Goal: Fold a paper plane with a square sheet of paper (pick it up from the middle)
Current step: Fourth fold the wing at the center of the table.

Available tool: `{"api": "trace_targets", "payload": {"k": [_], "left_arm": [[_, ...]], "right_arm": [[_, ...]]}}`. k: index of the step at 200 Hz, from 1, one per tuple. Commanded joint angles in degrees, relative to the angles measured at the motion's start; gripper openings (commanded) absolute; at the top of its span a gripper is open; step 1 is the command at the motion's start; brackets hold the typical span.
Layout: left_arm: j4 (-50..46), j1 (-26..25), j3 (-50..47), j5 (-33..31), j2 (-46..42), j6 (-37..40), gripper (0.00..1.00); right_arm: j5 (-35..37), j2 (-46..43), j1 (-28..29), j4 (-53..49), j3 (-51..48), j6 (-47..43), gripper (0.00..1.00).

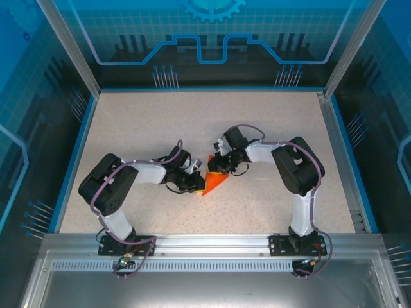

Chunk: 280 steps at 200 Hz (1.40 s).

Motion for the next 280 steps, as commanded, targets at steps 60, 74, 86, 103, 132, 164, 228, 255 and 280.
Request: {"api": "trace_targets", "payload": {"k": [60,74,86,103,132,164,228,255,280], "left_arm": [[0.1,0.0,-3.6,1.7,0.8,-0.7,0.02],[-0.2,0.0,-3.8,1.5,-0.3,-0.6,0.09],[-0.3,-0.1,-4.1,1.3,-1.9,-0.7,0.12],[-0.9,-0.1,-4.0,0.6,-4.1,-1.0,0.16],[0.1,-0.1,-4.2,-0.7,-6.7,-2.2,0.2],[2.0,-0.1,-3.8,-1.1,-6.9,-3.5,0.2],[2.0,-0.1,-3.8,-0.6,-3.8,-2.9,0.05],[0.9,-0.1,-4.5,-0.7,-1.9,-2.2,0.02],[0.3,0.0,-5.1,-1.5,-0.5,-2.2,0.01]], "right_arm": [[3.0,2.1,-0.4,-4.8,-0.4,-2.8,0.19],[3.2,2.2,-0.3,-4.7,-0.7,-2.8,0.19],[3.3,2.4,-0.3,-4.7,-0.7,-2.9,0.19],[3.4,2.6,-0.3,-4.9,-0.7,-3.1,0.19],[3.7,2.9,-0.2,-5.5,-0.7,-3.6,0.19],[3.6,3.1,-0.2,-5.6,-0.5,-3.8,0.19],[3.7,3.2,-0.2,-6.0,-0.4,-3.8,0.19],[3.8,2.8,-0.1,-6.1,-0.4,-3.8,0.19],[4.1,3.0,-0.1,-6.0,-0.5,-3.7,0.19]]}}
